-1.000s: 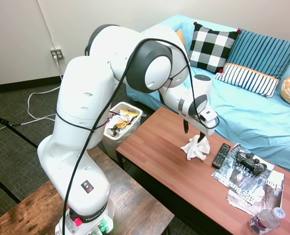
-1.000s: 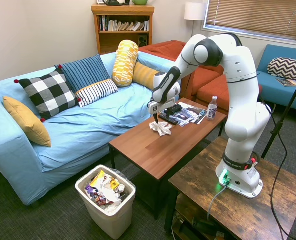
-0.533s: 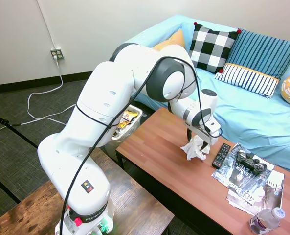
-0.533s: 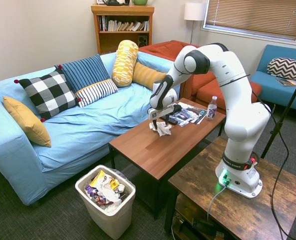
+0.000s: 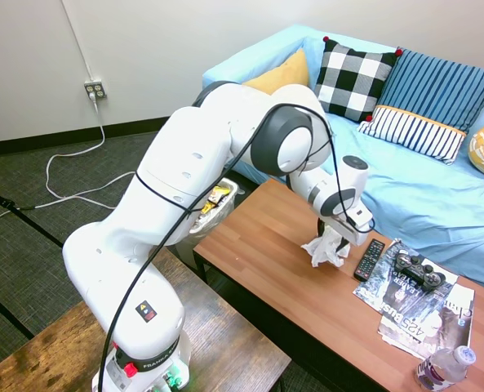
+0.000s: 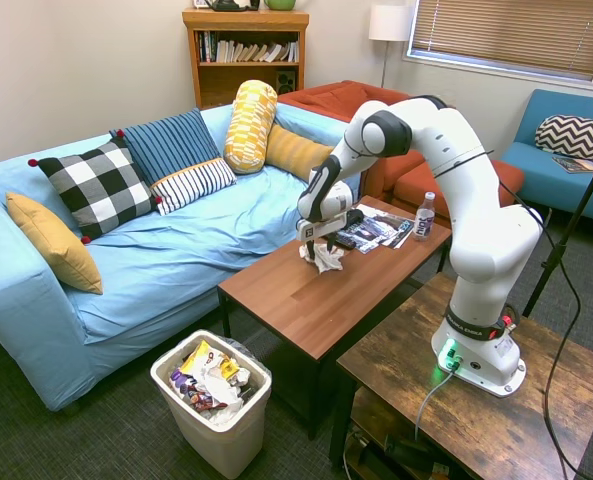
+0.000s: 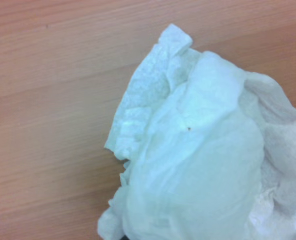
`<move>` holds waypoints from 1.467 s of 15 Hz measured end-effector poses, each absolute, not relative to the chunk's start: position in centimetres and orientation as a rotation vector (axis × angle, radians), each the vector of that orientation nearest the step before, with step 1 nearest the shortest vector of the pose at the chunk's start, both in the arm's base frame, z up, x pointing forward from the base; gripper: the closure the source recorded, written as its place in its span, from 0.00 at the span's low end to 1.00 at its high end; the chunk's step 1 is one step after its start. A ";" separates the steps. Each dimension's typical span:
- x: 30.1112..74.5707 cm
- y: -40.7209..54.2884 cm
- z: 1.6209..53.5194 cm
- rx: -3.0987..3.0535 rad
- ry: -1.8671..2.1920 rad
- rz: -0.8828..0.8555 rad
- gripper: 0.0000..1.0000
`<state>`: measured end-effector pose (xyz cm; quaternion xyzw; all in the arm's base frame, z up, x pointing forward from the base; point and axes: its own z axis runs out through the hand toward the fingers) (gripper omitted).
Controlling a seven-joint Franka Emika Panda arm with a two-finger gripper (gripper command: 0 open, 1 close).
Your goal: Throw the tissue in the trash bin
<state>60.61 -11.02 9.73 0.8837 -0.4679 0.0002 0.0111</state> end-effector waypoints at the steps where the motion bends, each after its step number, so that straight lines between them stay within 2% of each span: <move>1: 60.7 -10.9 9.6 2.758 -1.462 -0.001 1.00; 15: 60.9 -11.8 10.5 2.769 -1.503 0.010 1.00; 18: 60.5 -10.3 13.3 2.836 -1.465 0.027 1.00; 22: 57.8 -0.4 19.4 2.964 -1.271 0.051 1.00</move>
